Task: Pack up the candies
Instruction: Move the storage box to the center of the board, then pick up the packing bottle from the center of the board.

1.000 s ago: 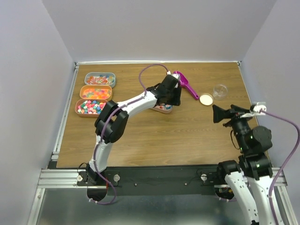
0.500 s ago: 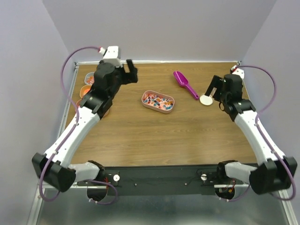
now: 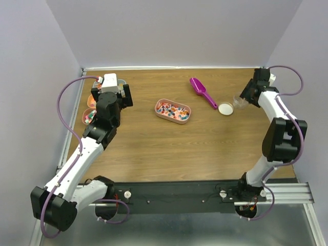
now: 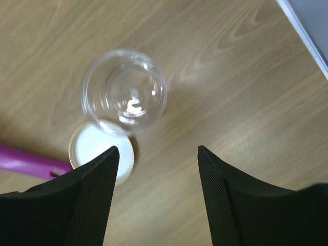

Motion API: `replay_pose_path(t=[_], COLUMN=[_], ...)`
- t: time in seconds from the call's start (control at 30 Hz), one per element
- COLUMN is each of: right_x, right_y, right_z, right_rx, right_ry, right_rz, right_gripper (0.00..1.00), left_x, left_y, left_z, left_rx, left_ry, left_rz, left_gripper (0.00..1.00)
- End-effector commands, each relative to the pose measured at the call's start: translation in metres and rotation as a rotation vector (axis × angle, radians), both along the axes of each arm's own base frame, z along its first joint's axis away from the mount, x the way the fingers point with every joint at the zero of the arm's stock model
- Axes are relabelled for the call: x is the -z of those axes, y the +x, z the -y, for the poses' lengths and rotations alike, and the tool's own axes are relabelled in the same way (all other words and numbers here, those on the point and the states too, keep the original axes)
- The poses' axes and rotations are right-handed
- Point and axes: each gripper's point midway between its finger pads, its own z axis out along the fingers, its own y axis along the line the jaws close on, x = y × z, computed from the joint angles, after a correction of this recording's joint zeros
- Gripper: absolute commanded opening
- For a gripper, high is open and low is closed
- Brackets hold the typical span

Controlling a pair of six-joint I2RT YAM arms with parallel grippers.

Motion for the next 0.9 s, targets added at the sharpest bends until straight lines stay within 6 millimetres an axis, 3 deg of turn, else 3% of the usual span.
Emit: replay_pose_path(t=[0.0,0.1,0.27,0.4,0.5,0.53,0.63,0.73,0.77,0.87], right_x=[0.005,0.019,0.043,0.068,0.073,0.072,0.055,0.033,0.017,-0.012], right_y=[0.026,0.039,0.055,0.055,0.054,0.054,0.055,0.051,0.048,0.032], right_z=[0.020,0.028,0.023,0.020,0.021,0.023,0.029,0.032,0.032,0.021], right_rx=[0.028,0.022,-0.041,-0.050,-0.058,-0.062,-0.078,-0.084,-0.084,-0.093], right_ry=[0.069,0.082,0.110,0.137,0.124,0.116,0.069,0.037,0.032,0.042], right_rz=[0.013,-0.010,-0.050,-0.097,-0.113,-0.114,-0.101,-0.097,-0.075,-0.041], right_gripper=[0.65,0.61,0.56,0.49,0.38,0.28,0.12,0.03,0.01,0.01], left_x=[-0.021,-0.023,-0.023,-0.023,-0.022,-0.021,-0.020,-0.019,-0.020,-0.019], left_y=[0.000,0.000,0.000,0.001,0.002,0.003,0.004,0.005,0.006,0.008], left_z=[-0.012,-0.014,-0.016,-0.017,-0.015,-0.016,-0.016,-0.016,-0.014,-0.017], left_rx=[-0.054,-0.058,-0.056,-0.053,-0.043,-0.044,-0.044,-0.034,-0.022,-0.020], left_ry=[0.005,0.006,0.008,0.005,0.003,0.005,0.005,0.004,-0.001,-0.012], left_rz=[0.067,0.071,0.073,0.072,0.069,0.068,0.065,0.062,0.063,0.061], left_gripper=[0.99,0.99,0.99,0.99,0.98,0.98,0.98,0.98,0.98,0.98])
